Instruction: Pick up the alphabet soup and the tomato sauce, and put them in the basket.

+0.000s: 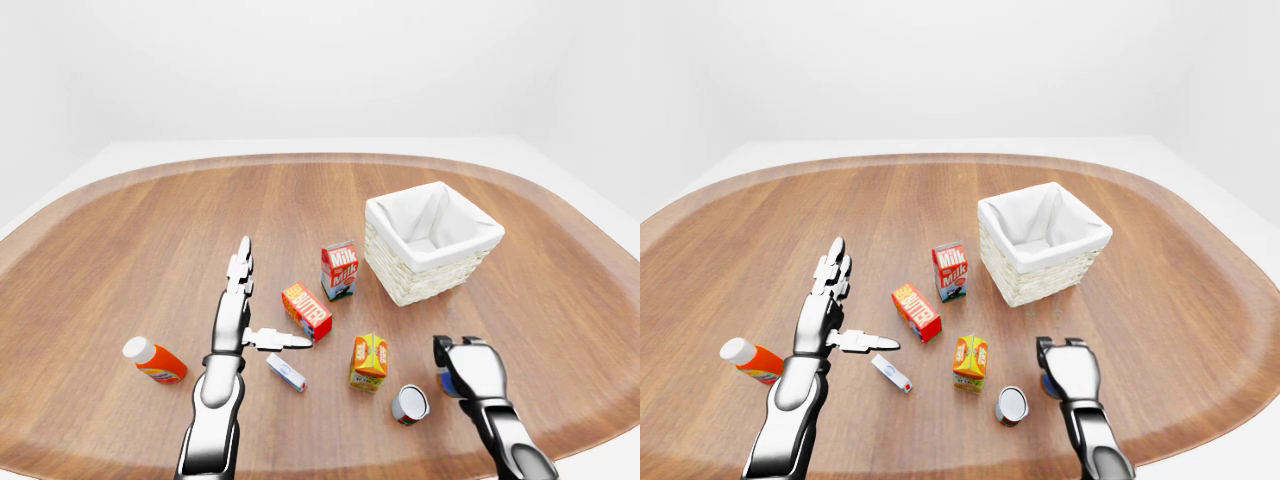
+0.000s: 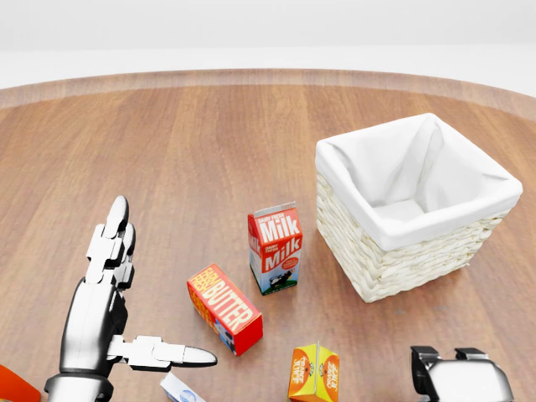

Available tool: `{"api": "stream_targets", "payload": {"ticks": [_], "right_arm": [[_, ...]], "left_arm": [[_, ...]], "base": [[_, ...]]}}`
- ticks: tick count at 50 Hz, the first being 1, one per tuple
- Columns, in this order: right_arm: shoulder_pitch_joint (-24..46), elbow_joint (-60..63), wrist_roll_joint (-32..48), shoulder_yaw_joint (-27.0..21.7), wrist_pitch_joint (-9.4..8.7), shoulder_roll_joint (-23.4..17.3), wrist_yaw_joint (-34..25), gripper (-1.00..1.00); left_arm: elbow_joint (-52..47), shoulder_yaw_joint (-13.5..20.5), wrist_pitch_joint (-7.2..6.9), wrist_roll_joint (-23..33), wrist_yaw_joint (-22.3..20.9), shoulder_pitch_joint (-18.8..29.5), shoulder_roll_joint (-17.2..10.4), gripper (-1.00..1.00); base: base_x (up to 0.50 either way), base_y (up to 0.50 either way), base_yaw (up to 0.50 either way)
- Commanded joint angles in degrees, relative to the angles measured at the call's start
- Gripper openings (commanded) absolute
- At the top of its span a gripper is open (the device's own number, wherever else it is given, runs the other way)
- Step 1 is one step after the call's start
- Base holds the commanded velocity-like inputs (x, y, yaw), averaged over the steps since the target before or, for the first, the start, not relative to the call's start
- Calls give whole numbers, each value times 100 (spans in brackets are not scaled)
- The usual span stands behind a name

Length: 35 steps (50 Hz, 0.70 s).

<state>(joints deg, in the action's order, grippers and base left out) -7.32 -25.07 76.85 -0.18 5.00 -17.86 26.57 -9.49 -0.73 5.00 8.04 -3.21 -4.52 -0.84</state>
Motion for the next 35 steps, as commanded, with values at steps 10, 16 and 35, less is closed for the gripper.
{"api": "stream_targets", "payload": {"ticks": [10, 16, 35], "right_arm": [[-835, 3062, -1075, -1478, 0, 637, -1391, -100], [-830, 3452, -1372, -1786, 0, 863, -1697, -100], [-817, 4473, -2241, -2186, 0, 1288, -2513, -100]], "left_arm": [[-46, 19, 0, -46, 14, -25, 7, 100], [-47, 18, 0, -45, 11, -25, 5, 100], [-46, 19, 0, -45, 10, -25, 5, 100]], "base": [[0, 0, 0], [0, 0, 0], [0, 0, 0]]}}
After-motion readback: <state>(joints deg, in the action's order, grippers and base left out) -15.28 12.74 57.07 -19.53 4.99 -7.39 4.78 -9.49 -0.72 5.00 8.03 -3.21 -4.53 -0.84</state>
